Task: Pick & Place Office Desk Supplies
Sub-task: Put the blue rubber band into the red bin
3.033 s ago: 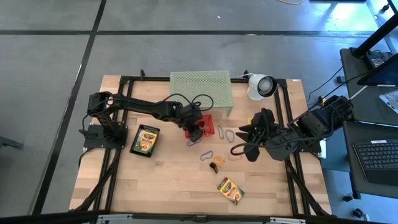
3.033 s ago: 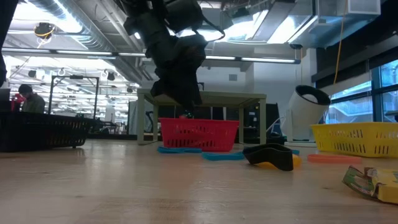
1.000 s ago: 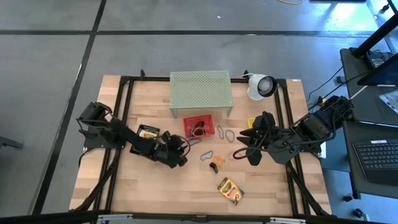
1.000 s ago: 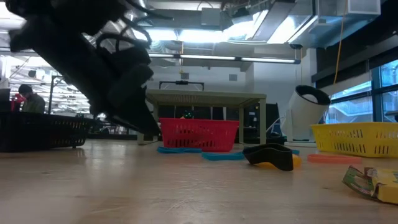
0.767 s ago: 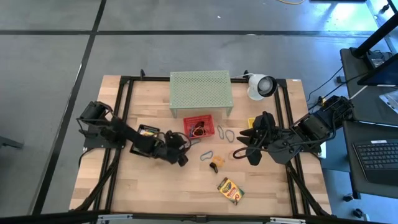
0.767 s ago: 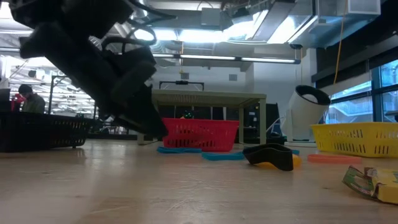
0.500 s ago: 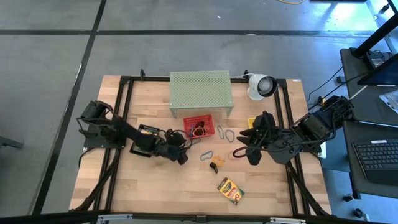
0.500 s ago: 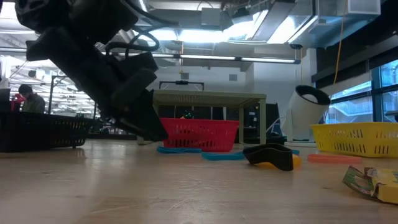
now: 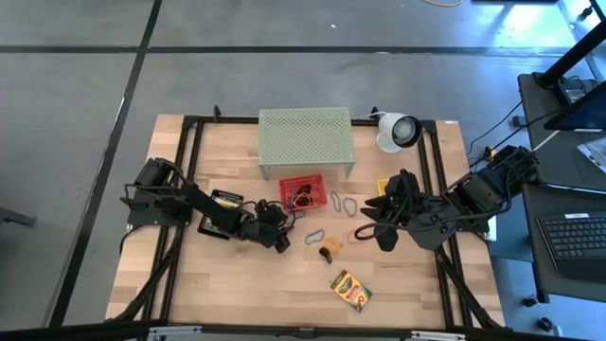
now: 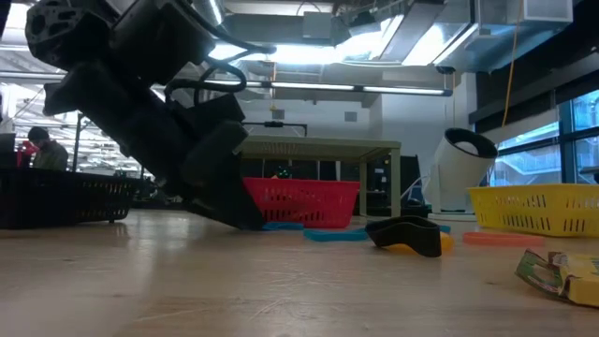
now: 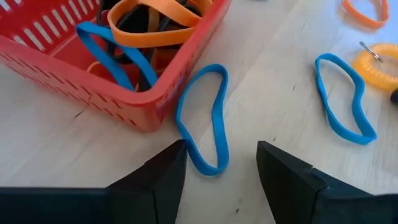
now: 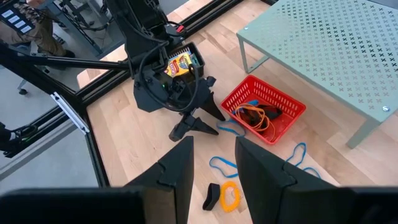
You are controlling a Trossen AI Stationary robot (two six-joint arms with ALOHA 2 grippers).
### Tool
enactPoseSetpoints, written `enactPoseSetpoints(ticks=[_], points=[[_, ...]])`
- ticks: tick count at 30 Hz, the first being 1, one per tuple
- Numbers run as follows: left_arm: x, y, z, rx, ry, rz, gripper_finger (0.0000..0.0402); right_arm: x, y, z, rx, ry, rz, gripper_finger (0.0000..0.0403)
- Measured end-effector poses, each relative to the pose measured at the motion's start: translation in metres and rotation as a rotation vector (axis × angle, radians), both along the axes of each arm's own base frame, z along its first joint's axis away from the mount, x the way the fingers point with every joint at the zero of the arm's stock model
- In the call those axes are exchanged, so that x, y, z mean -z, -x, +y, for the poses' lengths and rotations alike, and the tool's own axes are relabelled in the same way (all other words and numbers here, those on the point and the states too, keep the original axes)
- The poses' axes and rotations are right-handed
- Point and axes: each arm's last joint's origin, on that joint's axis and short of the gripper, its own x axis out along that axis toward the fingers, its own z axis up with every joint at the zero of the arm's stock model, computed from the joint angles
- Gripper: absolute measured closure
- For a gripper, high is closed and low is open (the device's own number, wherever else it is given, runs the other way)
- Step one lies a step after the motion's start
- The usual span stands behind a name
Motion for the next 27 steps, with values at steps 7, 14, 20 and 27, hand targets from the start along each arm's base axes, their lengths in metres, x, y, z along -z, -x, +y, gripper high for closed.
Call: enactPoseSetpoints(ticks=[7, 14, 20, 27], points=[[0.006, 0.002, 0.001, 0.004, 0.031, 0.042, 0.0271, 0.0, 0.0, 0.0, 0.0, -0.005, -0.006, 0.0284], [0.008, 0.003, -0.001, 0.054, 0.117, 0.074, 0.0391, -0.001, -0.001, 0.001, 0.0, -0.009, -0.012, 0.0284], [0.0, 0.003, -0.005, 0.068, 0.16, 0.038, 0.0398, -0.001, -0.001, 0.001, 0.0, -0.015, -0.02, 0.0284], [-0.023, 0.003, -0.018, 0.232, 0.269, -0.025, 0.0399, -0.002, -0.002, 0.001, 0.0, -0.018, -0.024, 0.0284]])
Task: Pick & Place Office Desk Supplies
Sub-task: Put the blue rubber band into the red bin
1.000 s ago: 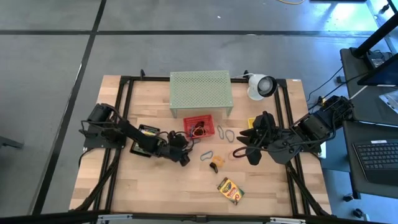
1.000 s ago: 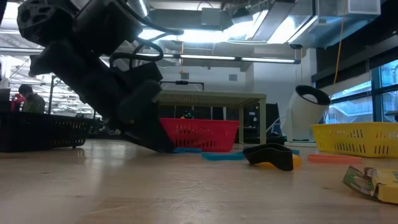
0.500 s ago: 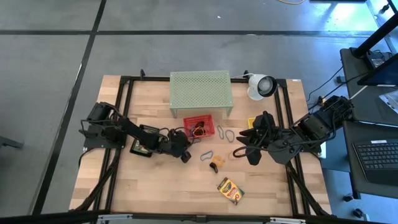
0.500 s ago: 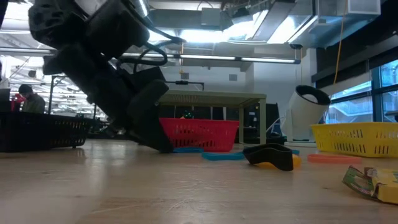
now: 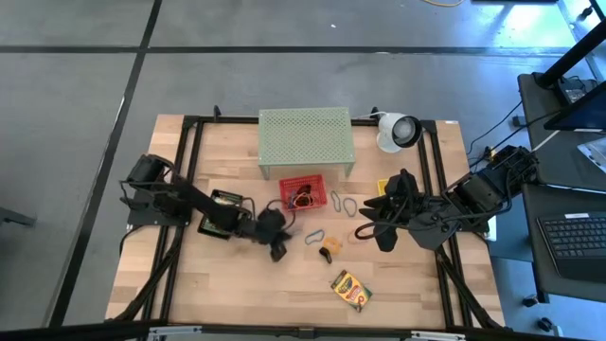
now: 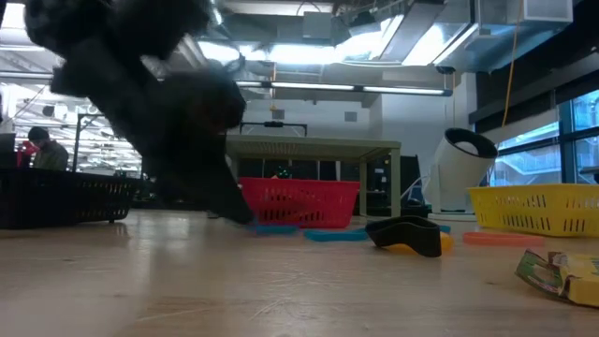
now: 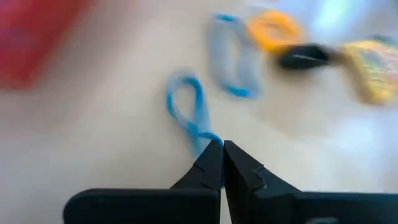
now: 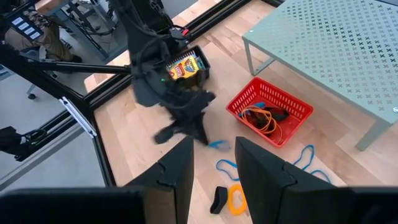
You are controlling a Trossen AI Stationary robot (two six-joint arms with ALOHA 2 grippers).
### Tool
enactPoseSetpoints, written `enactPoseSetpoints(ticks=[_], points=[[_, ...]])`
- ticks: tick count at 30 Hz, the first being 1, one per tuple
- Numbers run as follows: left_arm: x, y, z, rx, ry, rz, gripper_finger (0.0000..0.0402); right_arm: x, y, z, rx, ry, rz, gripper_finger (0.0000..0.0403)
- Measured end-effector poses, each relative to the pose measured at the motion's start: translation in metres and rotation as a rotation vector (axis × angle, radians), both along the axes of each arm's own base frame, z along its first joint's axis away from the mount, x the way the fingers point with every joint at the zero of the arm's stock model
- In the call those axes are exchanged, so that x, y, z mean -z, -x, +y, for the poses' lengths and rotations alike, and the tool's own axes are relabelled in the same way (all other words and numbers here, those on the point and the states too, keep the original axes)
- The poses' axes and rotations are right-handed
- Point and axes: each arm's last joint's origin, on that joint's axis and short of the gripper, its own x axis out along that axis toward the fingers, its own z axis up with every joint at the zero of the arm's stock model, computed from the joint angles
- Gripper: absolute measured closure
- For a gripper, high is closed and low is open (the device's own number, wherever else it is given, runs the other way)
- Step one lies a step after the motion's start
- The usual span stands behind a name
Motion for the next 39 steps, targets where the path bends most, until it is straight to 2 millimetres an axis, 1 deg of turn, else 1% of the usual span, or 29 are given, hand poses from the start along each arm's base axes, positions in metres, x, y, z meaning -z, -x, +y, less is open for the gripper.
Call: enactPoseSetpoints(ticks=[2, 5, 8, 12, 16, 21, 25, 32, 35, 39], points=[[-0.006, -0.004, -0.006, 0.043, 0.03, -0.019, 0.04, 0.0, 0.0, 0.0, 0.0, -0.001, -0.002, 0.0284], [-0.016, -0.01, -0.016, 0.102, 0.023, -0.046, 0.04, 0.0, 0.0, 0.0, -0.001, 0.0, -0.002, 0.0284], [-0.029, -0.018, -0.024, 0.123, 0.006, -0.079, 0.04, 0.0, 0.0, 0.0, -0.001, 0.002, -0.002, 0.0284], [-0.043, -0.03, -0.024, 0.105, -0.026, -0.096, 0.04, 0.0, 0.0, 0.0, 0.0, 0.003, -0.004, 0.0284], [-0.052, -0.038, -0.017, 0.061, -0.056, -0.079, 0.04, 0.0, 0.0, 0.0, 0.0, 0.002, -0.004, 0.0284], [-0.07, -0.053, -0.008, 0.053, -0.087, -0.115, 0.04, 0.0, 0.0, 0.0, -0.001, 0.001, -0.005, 0.0284], [-0.086, -0.065, 0.003, 0.038, -0.113, -0.131, 0.04, 0.0, 0.0, 0.0, -0.003, 0.0, -0.003, 0.0284], [-0.111, -0.08, 0.021, 0.075, -0.161, -0.121, 0.04, 0.0, 0.0, 0.0, -0.014, -0.001, 0.003, 0.0284], [-0.114, -0.081, 0.03, 0.078, -0.186, -0.075, 0.04, 0.0, 0.0, 0.001, -0.021, -0.003, 0.008, 0.0284], [-0.111, -0.08, 0.044, 0.056, -0.204, 0.014, 0.04, 0.0, 0.0, 0.001, -0.024, -0.006, 0.01, 0.0284]])
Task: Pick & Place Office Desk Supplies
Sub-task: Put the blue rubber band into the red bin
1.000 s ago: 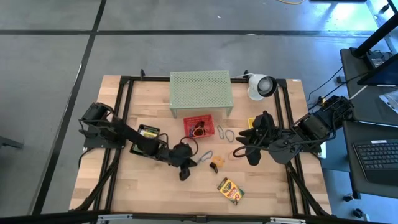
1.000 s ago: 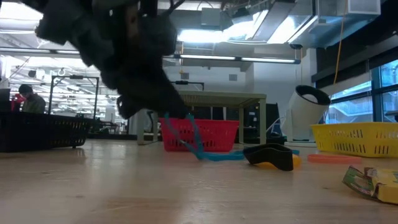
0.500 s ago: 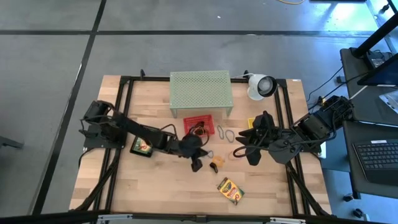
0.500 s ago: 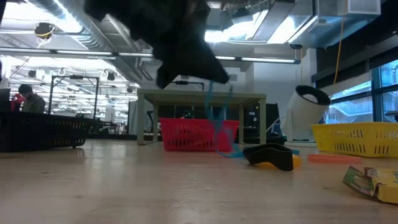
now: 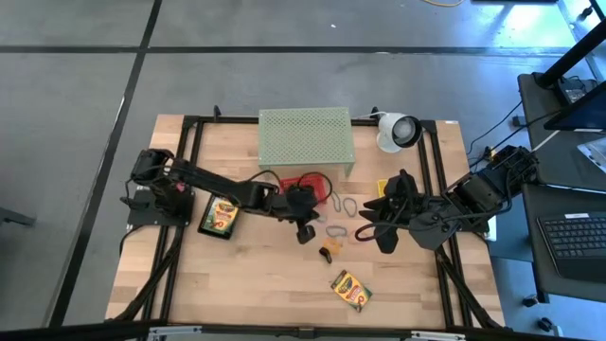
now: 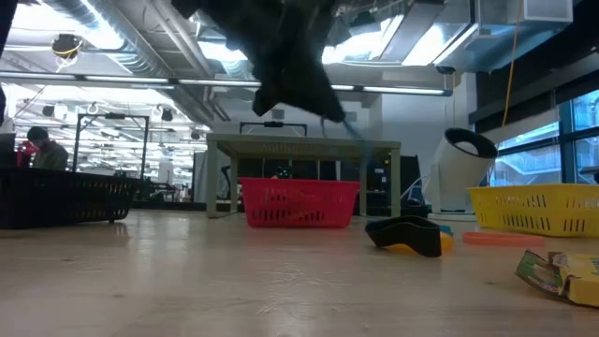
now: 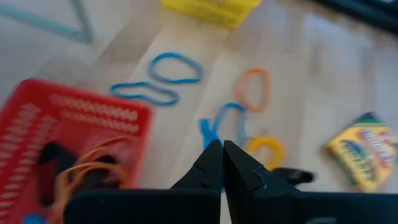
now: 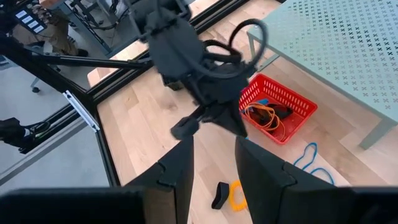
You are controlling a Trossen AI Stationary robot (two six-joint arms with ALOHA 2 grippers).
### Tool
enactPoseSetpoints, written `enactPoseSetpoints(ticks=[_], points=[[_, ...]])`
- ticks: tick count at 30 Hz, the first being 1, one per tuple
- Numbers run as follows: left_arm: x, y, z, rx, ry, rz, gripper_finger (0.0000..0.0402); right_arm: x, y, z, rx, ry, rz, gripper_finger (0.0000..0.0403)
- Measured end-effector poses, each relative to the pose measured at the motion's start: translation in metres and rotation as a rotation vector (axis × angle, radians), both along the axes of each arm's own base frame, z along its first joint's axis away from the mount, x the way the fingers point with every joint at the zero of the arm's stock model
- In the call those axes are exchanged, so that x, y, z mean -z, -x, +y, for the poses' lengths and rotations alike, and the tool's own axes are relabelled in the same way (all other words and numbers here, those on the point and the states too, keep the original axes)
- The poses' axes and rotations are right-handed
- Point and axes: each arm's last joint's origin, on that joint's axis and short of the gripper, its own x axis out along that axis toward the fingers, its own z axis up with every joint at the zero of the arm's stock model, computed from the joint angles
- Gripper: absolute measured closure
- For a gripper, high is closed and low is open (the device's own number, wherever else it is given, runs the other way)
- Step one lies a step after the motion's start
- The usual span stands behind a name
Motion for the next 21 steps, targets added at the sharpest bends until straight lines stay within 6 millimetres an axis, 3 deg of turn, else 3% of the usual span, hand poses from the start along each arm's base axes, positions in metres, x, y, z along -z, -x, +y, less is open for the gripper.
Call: enactPoseSetpoints(ticks=[12, 21], points=[[0.002, -0.002, 0.032, -0.047, -0.023, 0.038, 0.04, 0.0, 0.0, 0.0, -0.016, 0.011, 0.007, 0.0284], [-0.022, 0.012, 0.059, -0.086, -0.046, 0.022, 0.04, 0.0, 0.0, 0.0, -0.029, 0.003, 0.017, 0.0284]])
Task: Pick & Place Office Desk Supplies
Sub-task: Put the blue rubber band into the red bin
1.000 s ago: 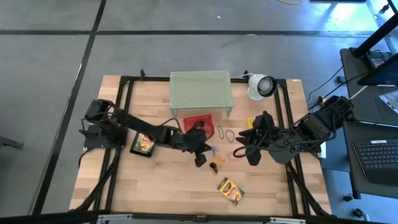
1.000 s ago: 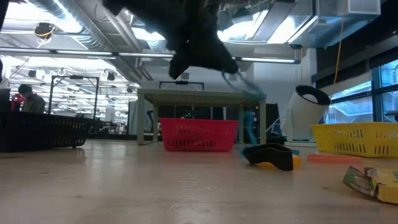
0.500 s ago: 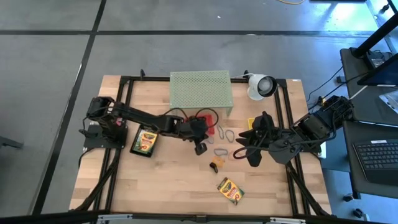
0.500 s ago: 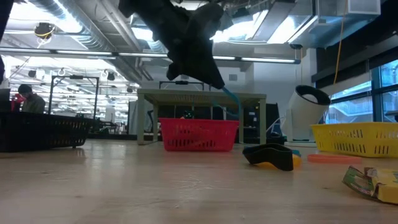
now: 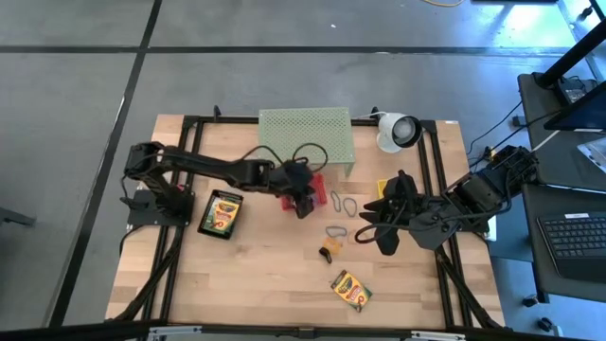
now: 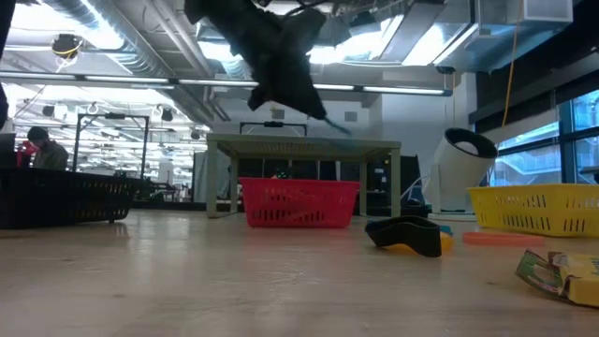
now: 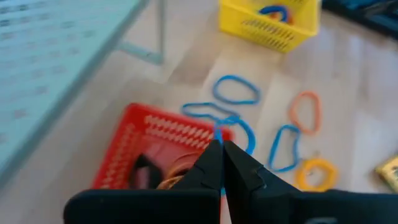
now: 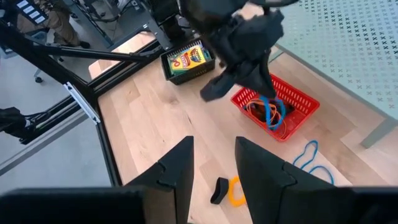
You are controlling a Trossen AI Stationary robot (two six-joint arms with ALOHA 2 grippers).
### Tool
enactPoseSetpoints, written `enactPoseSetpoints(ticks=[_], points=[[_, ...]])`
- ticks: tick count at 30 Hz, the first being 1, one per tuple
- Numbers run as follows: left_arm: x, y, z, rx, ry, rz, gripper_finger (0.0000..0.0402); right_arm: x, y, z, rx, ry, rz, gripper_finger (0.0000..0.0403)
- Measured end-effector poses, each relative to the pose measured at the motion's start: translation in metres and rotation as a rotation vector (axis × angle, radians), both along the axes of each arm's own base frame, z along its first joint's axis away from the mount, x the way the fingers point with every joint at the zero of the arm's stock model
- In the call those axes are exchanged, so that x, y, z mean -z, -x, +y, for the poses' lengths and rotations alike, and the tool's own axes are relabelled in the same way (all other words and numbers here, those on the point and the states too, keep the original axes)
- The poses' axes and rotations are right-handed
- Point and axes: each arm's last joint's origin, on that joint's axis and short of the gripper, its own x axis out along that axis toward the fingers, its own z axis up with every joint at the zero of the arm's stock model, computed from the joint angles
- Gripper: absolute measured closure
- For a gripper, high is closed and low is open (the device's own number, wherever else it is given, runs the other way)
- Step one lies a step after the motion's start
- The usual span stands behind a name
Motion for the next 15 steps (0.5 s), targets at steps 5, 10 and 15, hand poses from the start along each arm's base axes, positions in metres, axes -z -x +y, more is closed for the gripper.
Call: enactPoseSetpoints(ticks=[5, 10, 15], points=[[0.002, 0.012, 0.013, -0.018, -0.013, 0.118, 0.04, 0.0, 0.0, 0.0, -0.004, 0.005, -0.001, 0.0284], [0.007, 0.016, 0.013, -0.01, -0.02, 0.175, 0.04, 0.0, 0.0, 0.0, -0.005, 0.003, -0.002, 0.0284], [0.008, 0.017, 0.015, -0.027, -0.037, 0.192, 0.04, 0.0, 0.0, 0.0, 0.0, -0.002, -0.003, 0.0284]])
